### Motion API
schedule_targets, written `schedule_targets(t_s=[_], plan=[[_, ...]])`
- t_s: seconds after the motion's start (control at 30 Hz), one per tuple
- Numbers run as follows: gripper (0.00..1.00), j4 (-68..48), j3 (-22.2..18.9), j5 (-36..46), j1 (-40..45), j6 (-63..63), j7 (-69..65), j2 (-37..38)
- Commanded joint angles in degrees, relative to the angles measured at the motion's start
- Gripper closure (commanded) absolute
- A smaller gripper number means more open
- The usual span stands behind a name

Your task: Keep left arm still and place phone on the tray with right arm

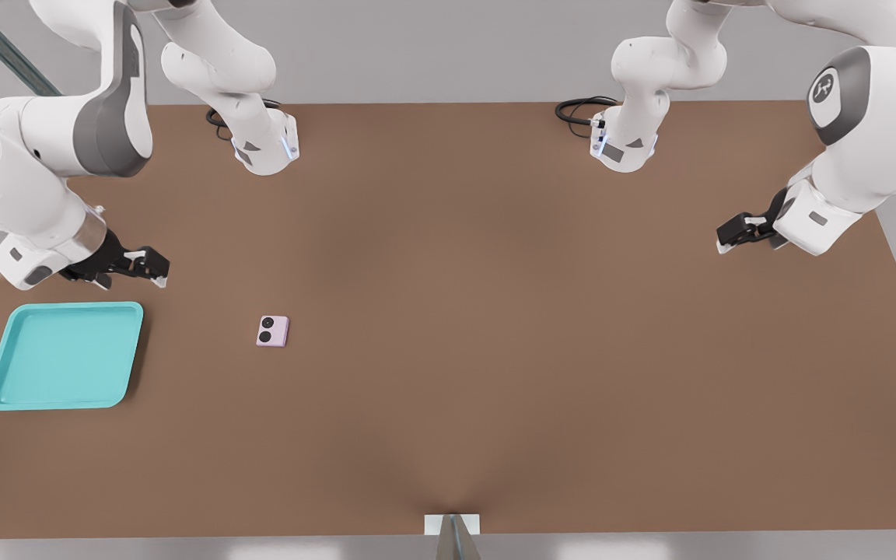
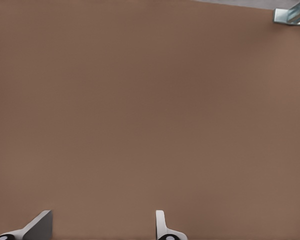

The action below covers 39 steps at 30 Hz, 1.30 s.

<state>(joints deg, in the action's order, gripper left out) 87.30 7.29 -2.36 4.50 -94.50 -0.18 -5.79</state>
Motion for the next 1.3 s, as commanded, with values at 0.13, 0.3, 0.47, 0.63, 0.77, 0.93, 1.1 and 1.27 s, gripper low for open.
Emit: schedule_targets(t_s=[0.13,0.3,0.47,0.63,0.77,0.93,1.1,1.27], plan=[[0.0,-0.8,3.7,-0.9,-1.6,-2.8,7.0,-3.9],[0.0,-0.8,0.9,-5.2,-14.5,-16.0,21.7,-16.5],[0.0,13.7,-4.7,2.0,-16.3,-34.1,26.3,-14.4],[0.0,22.1,-6.0,2.3,-16.3,-42.3,32.8,-15.0],[0.0,27.8,-5.9,2.3,-16.1,-47.0,32.7,-15.0],[0.0,28.0,-5.9,2.3,-15.8,-49.6,32.5,-17.6],[0.0,30.2,-5.9,1.0,-15.8,-51.7,29.6,-19.1],[0.0,32.9,-5.9,1.1,-14.5,-51.8,14.9,-18.9]])
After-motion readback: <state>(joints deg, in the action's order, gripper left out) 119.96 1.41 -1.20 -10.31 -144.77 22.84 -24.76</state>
